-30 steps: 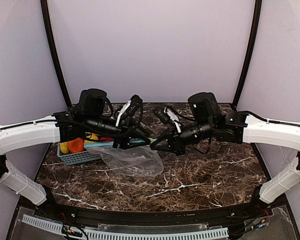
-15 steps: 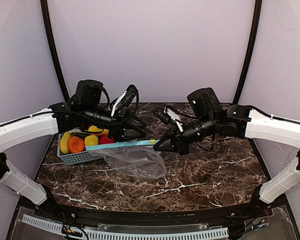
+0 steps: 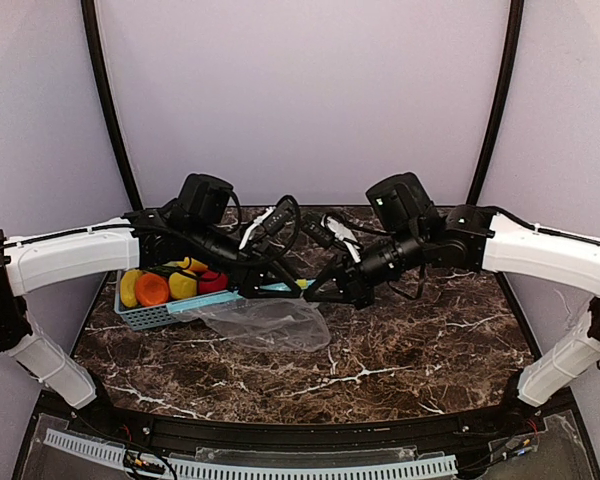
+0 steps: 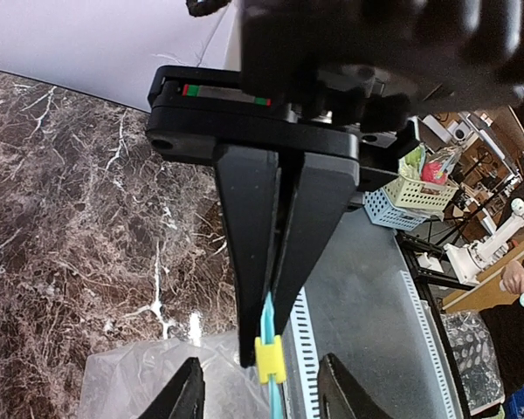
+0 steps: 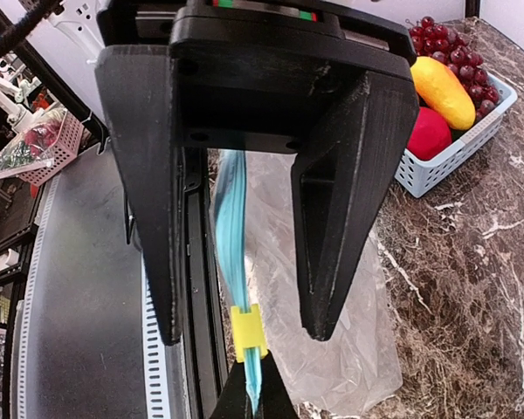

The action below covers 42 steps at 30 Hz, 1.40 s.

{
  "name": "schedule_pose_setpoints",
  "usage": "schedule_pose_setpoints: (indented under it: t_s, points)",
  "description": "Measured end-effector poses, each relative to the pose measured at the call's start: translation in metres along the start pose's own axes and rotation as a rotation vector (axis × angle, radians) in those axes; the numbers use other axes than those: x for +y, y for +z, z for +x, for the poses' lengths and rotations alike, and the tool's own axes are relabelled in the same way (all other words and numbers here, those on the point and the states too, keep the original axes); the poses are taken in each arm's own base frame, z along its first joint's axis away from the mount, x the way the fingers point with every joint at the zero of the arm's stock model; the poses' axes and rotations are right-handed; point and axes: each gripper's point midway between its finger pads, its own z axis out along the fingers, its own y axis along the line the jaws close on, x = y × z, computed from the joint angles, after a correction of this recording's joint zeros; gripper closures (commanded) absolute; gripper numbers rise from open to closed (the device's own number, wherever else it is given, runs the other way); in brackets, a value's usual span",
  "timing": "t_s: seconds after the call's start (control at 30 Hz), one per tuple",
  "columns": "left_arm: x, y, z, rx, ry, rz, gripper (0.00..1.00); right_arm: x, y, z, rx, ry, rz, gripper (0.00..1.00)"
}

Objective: Place the food in the zip-top bag and seal the zipper
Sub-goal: Unzip the zipper of the food storage bag.

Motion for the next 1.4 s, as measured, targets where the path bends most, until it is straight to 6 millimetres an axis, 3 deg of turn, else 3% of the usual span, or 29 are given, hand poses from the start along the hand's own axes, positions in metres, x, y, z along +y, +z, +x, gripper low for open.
schedule_pose_setpoints:
  t_s: [0.17, 0.27, 0.33, 0.8, 1.2, 1.4]
  points:
    - [-0.004, 0.000, -0.001, -0.003, -0.010, 0.021, 0.60, -0.002, 0.004, 0.004, 0.017, 0.011, -0.002, 1.00]
    - [-0.005, 0.000, -0.004, -0.011, -0.013, 0.029, 0.74, -0.002, 0.004, 0.006, 0.021, 0.014, -0.003, 1.00]
    - [-0.006, 0.000, -0.005, -0.016, -0.010, 0.033, 0.78, -0.002, 0.004, 0.006, 0.023, 0.015, -0.003, 1.00]
    - [-0.005, 0.003, -0.005, -0.016, -0.004, 0.030, 0.79, -0.002, 0.004, 0.006, 0.024, 0.016, -0.003, 1.00]
    - [0.001, 0.007, 0.003, 0.010, -0.012, 0.008, 0.98, -0.002, 0.004, 0.008, 0.030, 0.020, -0.002, 1.00]
    - [0.002, 0.007, 0.003, 0.010, -0.012, 0.001, 0.99, -0.005, 0.004, 0.008, 0.031, 0.021, 0.014, 1.00]
